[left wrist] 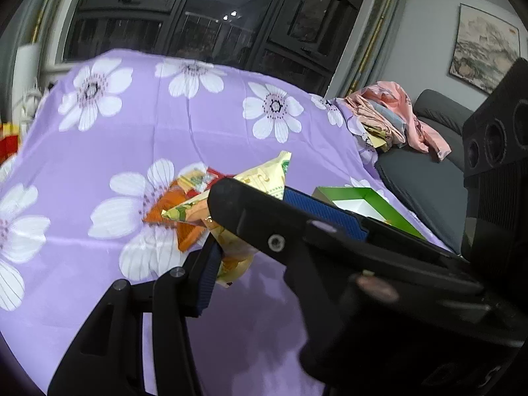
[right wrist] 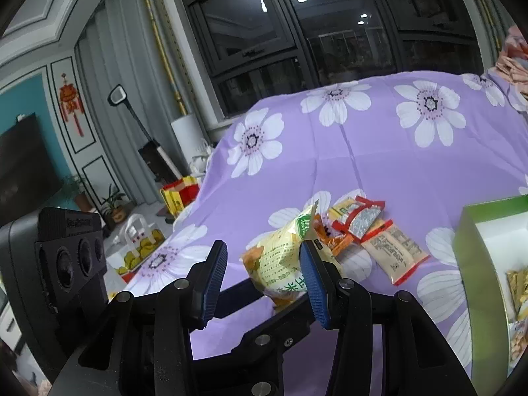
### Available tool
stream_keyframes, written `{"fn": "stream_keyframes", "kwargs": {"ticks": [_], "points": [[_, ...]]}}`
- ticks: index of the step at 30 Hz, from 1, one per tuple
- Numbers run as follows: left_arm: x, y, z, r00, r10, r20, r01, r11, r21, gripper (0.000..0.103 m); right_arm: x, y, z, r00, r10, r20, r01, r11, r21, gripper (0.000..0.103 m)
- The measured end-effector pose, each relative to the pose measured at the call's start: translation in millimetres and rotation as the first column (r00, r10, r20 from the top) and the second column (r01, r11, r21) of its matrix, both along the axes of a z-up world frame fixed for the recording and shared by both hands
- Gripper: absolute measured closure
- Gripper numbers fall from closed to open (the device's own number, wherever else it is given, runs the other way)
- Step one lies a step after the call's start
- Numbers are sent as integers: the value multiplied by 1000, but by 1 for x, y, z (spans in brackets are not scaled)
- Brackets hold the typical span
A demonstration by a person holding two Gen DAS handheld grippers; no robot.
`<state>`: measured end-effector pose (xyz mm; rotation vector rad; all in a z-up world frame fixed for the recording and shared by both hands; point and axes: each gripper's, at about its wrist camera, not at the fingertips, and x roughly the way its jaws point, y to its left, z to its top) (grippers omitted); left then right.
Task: Organize snacks
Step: 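Carry the yellow-green bag over the green-rimmed box with the right gripper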
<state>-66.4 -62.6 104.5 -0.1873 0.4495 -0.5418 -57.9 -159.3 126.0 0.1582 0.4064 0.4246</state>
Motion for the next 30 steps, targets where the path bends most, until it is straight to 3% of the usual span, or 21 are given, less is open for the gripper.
{"fn": "stream_keyframes", "kwargs": {"ticks": [7,17,30], "points": [[1,-24,24,998,-22,56,20,999,39,58,-6,-23,19,998,-23,55,20,999,43,54],[5,-89,47,986,-129,101,120,988,94,58,-19,-90,37,986,-132,106,118,984,131,54],[15,-179,58,940,-336,59,328,938,115,59,-30,-175,40,939,-334,75,305,916,259,54]]}}
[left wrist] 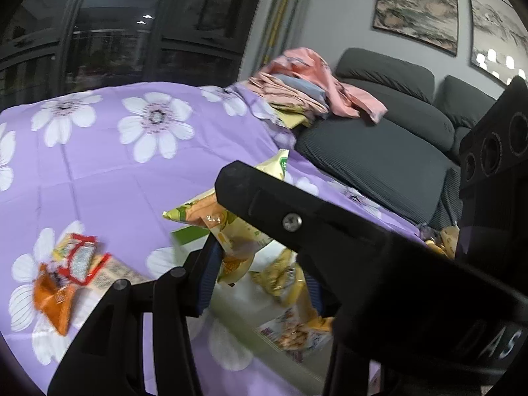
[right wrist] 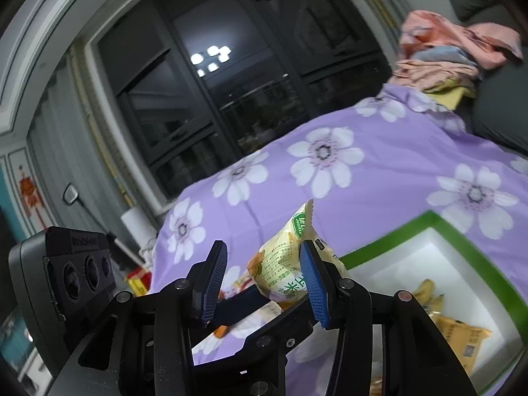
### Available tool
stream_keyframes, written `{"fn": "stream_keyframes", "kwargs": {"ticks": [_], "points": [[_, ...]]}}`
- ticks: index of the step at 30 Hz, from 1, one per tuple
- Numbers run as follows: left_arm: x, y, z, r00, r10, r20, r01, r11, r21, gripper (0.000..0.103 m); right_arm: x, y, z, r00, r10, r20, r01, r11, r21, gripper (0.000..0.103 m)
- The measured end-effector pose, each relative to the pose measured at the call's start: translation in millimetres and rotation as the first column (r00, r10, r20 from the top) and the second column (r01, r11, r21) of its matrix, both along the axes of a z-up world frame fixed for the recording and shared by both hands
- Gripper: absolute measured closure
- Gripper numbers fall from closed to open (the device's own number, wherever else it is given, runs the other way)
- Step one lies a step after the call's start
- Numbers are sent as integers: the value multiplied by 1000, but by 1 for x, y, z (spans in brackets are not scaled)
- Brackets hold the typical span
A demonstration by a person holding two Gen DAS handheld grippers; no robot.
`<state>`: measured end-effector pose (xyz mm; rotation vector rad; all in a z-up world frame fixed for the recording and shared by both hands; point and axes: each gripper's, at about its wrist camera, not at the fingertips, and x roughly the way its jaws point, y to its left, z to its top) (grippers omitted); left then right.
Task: Organize snacks
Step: 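Carry the yellow-green bag over the green-rimmed box with the right gripper, then open the right gripper to drop the bag into the box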
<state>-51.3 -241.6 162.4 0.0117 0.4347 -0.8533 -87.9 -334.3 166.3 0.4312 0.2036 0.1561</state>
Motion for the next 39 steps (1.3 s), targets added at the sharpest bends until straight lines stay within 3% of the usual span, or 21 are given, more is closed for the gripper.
{"fn": "stream_keyframes", "kwargs": {"ticks": [7,18,29,39], "points": [[4,-33,-4,996,-79,-50,79,997,12,59,-2,-39,-7,1000,-27,-6,28,995,100,54],[12,-51,-22,986,-126,-109,132,990,44,59,8,-77,-30,993,-15,-121,43,970,238,54],[29,-49,-37,972,-119,-203,130,991,40,59,34,-92,-62,957,36,-287,66,938,340,54],[37,-62,-50,969,-88,-233,113,989,99,58,48,-100,-83,924,50,-380,111,913,392,54]]}}
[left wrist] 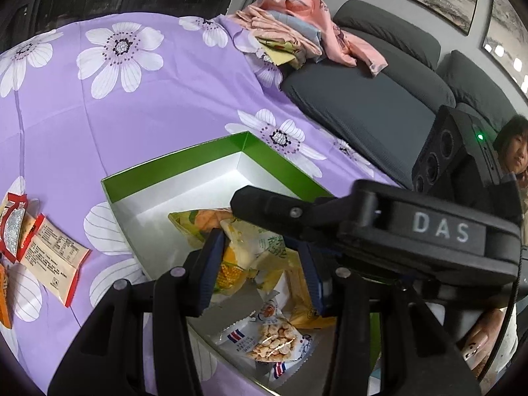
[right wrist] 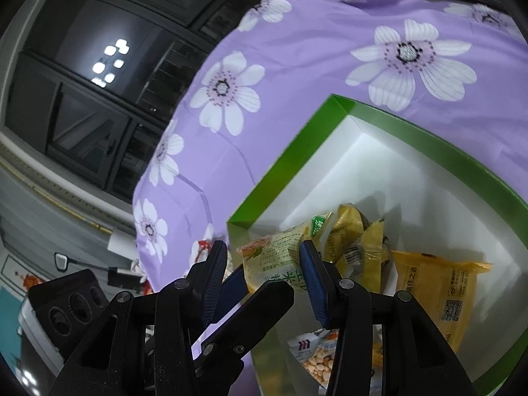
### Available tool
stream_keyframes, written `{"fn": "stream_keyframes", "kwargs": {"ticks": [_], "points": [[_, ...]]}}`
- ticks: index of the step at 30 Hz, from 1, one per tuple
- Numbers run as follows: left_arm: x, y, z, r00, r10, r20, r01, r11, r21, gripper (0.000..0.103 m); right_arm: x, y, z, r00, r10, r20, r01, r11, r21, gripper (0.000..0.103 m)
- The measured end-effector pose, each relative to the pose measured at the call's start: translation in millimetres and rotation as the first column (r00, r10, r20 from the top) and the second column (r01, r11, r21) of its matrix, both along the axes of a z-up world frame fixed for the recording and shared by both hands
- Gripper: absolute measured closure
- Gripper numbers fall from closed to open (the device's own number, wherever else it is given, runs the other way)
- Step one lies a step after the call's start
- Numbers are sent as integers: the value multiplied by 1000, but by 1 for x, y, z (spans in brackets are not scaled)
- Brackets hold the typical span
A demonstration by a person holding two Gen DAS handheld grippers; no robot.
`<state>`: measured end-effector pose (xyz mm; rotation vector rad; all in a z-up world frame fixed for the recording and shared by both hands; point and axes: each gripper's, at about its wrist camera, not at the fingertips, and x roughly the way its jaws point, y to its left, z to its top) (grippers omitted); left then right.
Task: Organize snacks
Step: 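Open the right gripper to drop the bag into the box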
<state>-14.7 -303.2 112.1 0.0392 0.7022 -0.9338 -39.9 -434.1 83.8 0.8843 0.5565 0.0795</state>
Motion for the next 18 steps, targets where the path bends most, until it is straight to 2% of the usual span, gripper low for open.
{"fn": "stream_keyframes", "kwargs": {"ticks": [5,12,15,18], "points": [[1,-5,-3,1000,13,19,-14,999,37,58,7,-3,-10,1000,0,-28,1,1000,31,54],[2,-10,-6,1000,12,19,-14,996,86,58,10,-4,-16,996,-30,-83,32,999,18,54],[1,-8,-6,1000,20,6,-20,997,72,58,9,-5,-15,993,-59,-97,59,998,-4,54],[-5,-3,-3,999,21,29,-23,998,58,57,8,-3,-14,991,-77,-111,74,997,-31,54]]}}
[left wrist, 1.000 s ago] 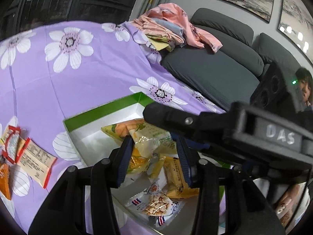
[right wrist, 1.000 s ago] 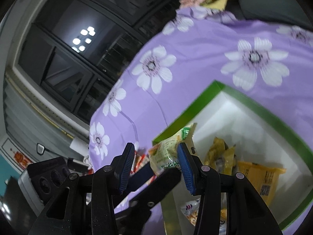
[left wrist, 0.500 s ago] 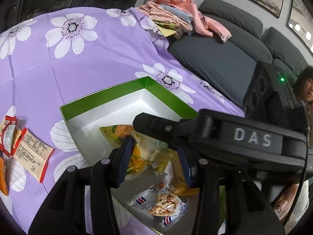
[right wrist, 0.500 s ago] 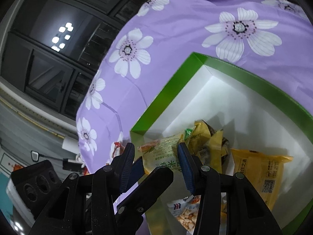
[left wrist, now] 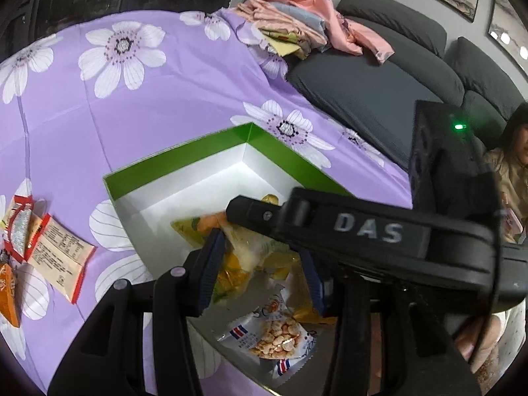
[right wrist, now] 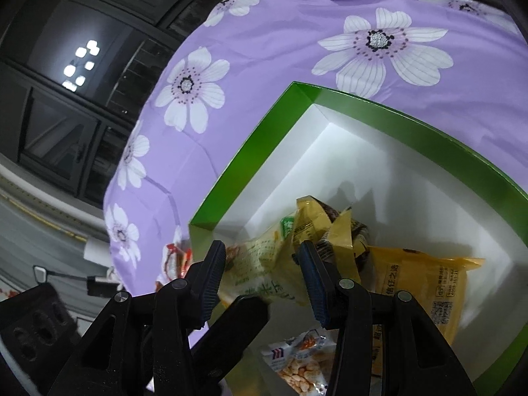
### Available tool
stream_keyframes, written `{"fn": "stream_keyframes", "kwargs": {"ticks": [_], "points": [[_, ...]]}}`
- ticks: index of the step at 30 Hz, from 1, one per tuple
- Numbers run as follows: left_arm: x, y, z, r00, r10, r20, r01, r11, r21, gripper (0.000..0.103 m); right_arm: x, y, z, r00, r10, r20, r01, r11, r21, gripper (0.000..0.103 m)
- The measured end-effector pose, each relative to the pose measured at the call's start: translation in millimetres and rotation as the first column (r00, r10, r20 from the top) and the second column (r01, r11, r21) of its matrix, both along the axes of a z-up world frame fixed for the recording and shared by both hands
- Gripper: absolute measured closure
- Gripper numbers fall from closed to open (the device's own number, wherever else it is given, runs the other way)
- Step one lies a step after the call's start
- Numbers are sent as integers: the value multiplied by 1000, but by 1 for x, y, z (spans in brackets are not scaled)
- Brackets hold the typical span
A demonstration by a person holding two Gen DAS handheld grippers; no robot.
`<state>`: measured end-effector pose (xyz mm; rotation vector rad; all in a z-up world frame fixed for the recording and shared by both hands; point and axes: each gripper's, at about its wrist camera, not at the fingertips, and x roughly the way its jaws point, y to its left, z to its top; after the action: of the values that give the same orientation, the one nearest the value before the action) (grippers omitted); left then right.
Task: Organize snacks
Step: 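Open the right gripper to drop the bag into the box, then move the right gripper back to the snacks and grasp the red-and-white packet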
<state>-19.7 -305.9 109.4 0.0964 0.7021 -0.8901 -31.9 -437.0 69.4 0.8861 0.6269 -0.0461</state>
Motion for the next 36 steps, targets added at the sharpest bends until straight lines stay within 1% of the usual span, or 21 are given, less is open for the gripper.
{"fn": "stream_keyframes", "kwargs": {"ticks": [3,8,12,13,15,16,17,19,21,24,25,26,27,28,29,31,32,33,35,36], "points": [[-6,6,4,999,9,32,-10,1000,7,56,0,3,2,1000,7,2,-7,1000,-10,54],[-15,27,12,998,33,58,-31,999,-30,55,-6,15,17,999,-43,24,45,992,-115,53],[-21,49,20,996,63,64,-59,996,-69,51,-10,26,27,996,-62,61,71,984,-161,47],[-23,55,23,995,75,68,-70,994,-80,48,-10,29,30,995,-65,70,76,982,-174,44],[-28,72,28,991,105,87,-95,989,-111,44,-11,35,34,994,-76,75,90,973,-213,41],[-30,79,30,988,119,96,-107,987,-120,39,-10,40,36,994,-81,71,96,966,-240,39],[-32,85,32,985,137,102,-125,985,-116,33,-10,43,38,994,-80,74,96,963,-252,33],[-34,106,35,976,185,116,-168,976,-138,24,-8,52,40,994,-68,87,89,958,-273,29],[-37,127,37,964,236,123,-216,963,-162,20,-6,61,42,994,-61,89,85,947,-308,28],[-35,163,36,930,348,117,-327,931,-163,18,-4,75,46,995,-49,90,78,931,-356,27],[-34,176,35,918,382,107,-363,918,-160,17,-3,80,46,995,-39,92,71,926,-372,27],[-33,188,32,906,413,94,-396,905,-155,13,-2,84,46,995,-30,93,64,922,-383,27],[-31,204,29,890,450,77,-437,888,-145,10,-1,90,47,995,-18,93,54,916,-398,26],[-30,212,28,877,476,69,-464,875,-142,8,0,94,47,996,-11,93,48,912,-408,23],[-29,227,24,857,512,58,-500,854,-146,8,1,99,47,996,-2,92,40,906,-422,20],[-29,249,17,825,563,45,-551,820,-153,7,3,110,47,996,19,88,23,890,-455,19],[-28,258,13,811,584,37,-573,805,-155,4,4,115,47,996,29,84,14,882,-472,19],[-25,268,8,794,608,22,-598,786,-153,3,6,122,46,996,42,77,1,870,-493,19],[-23,282,1,768,640,0,-632,758,-159,2,9,135,45,996,68,64,-23,845,-535,19],[-20,290,-3,748,663,-15,-657,738,-153,2,10,142,43,995,76,57,-32,831,-555,19]]}}
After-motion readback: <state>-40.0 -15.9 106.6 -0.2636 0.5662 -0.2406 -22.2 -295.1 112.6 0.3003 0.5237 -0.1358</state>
